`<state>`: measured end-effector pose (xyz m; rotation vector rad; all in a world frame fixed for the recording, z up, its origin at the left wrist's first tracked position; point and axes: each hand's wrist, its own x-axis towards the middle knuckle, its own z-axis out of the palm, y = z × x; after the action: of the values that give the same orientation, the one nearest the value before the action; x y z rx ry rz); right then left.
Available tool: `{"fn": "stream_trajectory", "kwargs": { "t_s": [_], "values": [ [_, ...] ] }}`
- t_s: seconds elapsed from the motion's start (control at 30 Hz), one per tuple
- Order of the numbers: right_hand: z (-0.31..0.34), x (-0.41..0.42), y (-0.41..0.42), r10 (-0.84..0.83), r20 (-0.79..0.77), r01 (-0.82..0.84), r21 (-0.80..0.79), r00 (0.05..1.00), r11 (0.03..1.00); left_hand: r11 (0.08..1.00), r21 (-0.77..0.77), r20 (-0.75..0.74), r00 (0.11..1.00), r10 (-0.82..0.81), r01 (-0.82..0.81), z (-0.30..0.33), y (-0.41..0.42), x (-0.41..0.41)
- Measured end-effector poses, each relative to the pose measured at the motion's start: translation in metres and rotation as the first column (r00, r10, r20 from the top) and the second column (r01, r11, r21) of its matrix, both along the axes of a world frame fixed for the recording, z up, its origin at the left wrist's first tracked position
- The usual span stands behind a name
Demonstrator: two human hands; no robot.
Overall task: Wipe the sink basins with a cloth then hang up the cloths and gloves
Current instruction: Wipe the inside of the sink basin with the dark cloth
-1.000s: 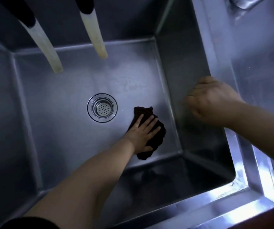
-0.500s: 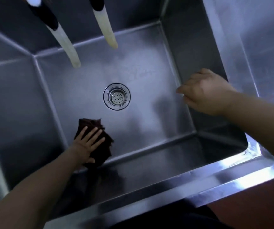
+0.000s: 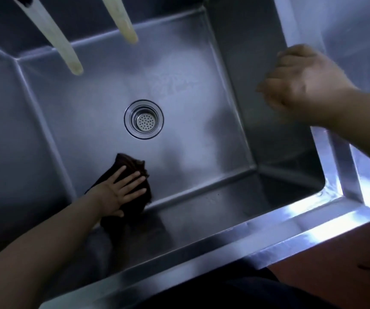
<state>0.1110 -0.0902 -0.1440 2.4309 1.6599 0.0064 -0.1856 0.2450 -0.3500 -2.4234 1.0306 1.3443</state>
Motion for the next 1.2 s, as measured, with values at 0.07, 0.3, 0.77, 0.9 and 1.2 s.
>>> {"fn": "stream_trajectory", "kwargs": {
  "t_s": [0.07, 0.3, 0.77, 0.9, 1.2],
  "values": [
    [0.002, 0.012, -0.004, 0.030, -0.016, -0.030, -0.012, 0.999, 0.999, 0.996, -0.091, 0.067, 0.998, -0.005, 0.011, -0.003, -0.020, 0.017],
    [-0.009, 0.019, -0.005, 0.015, -0.043, -0.016, -0.027, 0.999, 0.999, 0.924, -0.383, 0.363, 0.918, 0.159, -0.009, -0.001, -0.111, 0.067],
    [-0.014, 0.021, -0.006, -0.024, -0.032, 0.023, -0.007, 0.999, 1.000, 0.889, -0.402, 0.247, 0.908, 0.337, -0.221, -0.010, -0.251, 0.144],
    [-0.015, 0.022, -0.005, -0.022, -0.004, 0.022, -0.005, 1.000, 1.000, 0.856, -0.469, 0.104, 0.949, 0.296, -0.216, -0.009, -0.256, 0.143],
    [-0.013, 0.019, -0.003, -0.052, 0.001, 0.052, -0.013, 0.999, 0.999, 0.590, -0.360, -0.654, 0.647, 0.394, -0.723, 0.052, -0.271, 0.132]
  ]
}}
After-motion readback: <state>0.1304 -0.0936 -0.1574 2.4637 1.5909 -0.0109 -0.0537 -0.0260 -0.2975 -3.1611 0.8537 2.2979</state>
